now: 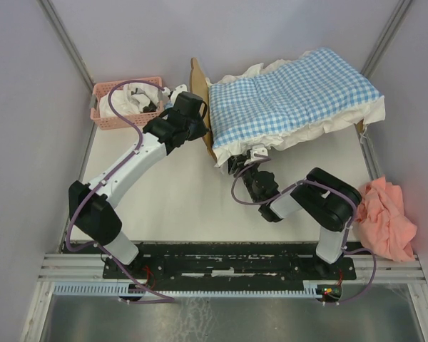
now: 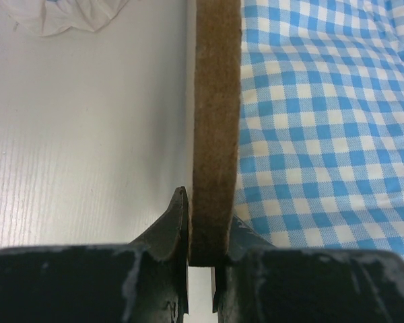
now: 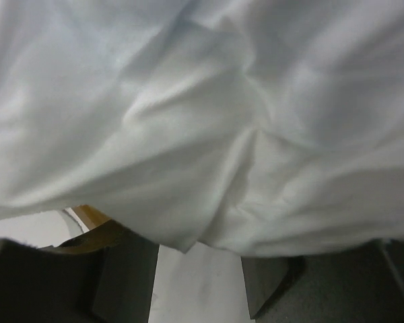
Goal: Set up the pet bed
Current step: Tie the ropes to the bed frame.
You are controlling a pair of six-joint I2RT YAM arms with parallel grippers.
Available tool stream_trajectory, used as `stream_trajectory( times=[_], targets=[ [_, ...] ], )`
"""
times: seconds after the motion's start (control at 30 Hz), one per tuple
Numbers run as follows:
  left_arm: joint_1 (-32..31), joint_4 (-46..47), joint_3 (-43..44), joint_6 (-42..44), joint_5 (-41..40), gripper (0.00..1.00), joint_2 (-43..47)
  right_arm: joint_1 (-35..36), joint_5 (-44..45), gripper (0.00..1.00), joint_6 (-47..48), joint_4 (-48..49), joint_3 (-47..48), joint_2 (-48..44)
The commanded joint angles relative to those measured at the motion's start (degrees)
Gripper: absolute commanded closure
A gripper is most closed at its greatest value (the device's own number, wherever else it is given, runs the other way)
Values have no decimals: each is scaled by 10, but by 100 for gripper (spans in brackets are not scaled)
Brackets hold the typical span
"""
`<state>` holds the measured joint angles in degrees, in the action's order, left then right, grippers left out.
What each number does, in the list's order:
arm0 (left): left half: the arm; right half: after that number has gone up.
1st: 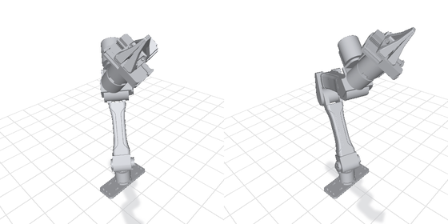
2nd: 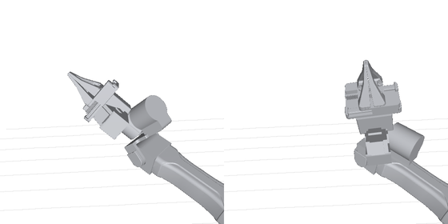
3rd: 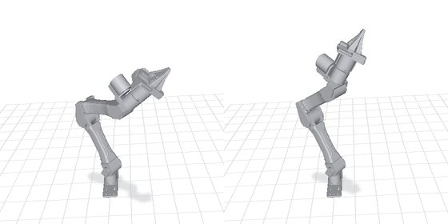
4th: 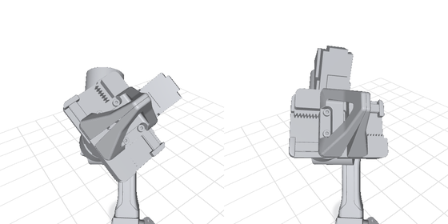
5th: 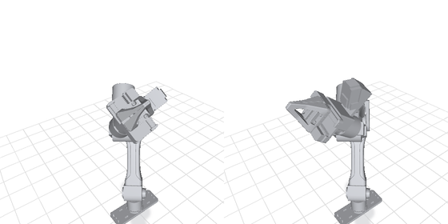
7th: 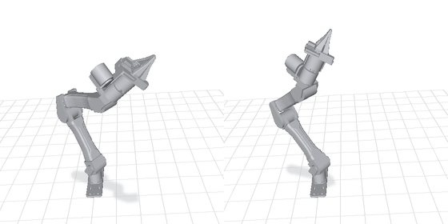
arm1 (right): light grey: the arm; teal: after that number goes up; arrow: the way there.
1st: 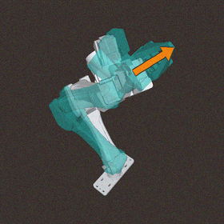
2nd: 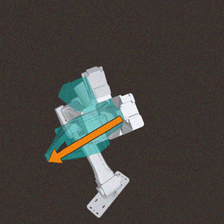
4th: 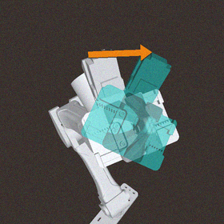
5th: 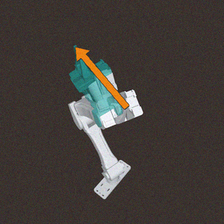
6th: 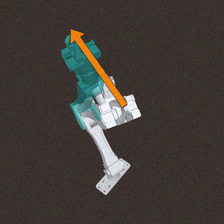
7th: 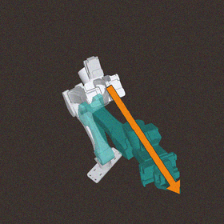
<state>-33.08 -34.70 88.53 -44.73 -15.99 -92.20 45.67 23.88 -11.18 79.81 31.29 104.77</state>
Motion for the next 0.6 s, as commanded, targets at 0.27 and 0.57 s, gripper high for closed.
stream_trajectory(
  times=[0.27,0.57],
  targets=[
    [7,91,62,-180,84,97,32,3,60,67,8,27,70,50],
    [9,123,42,-189,72,97,37,4,20,98,6,27,22,46]
  ],
)
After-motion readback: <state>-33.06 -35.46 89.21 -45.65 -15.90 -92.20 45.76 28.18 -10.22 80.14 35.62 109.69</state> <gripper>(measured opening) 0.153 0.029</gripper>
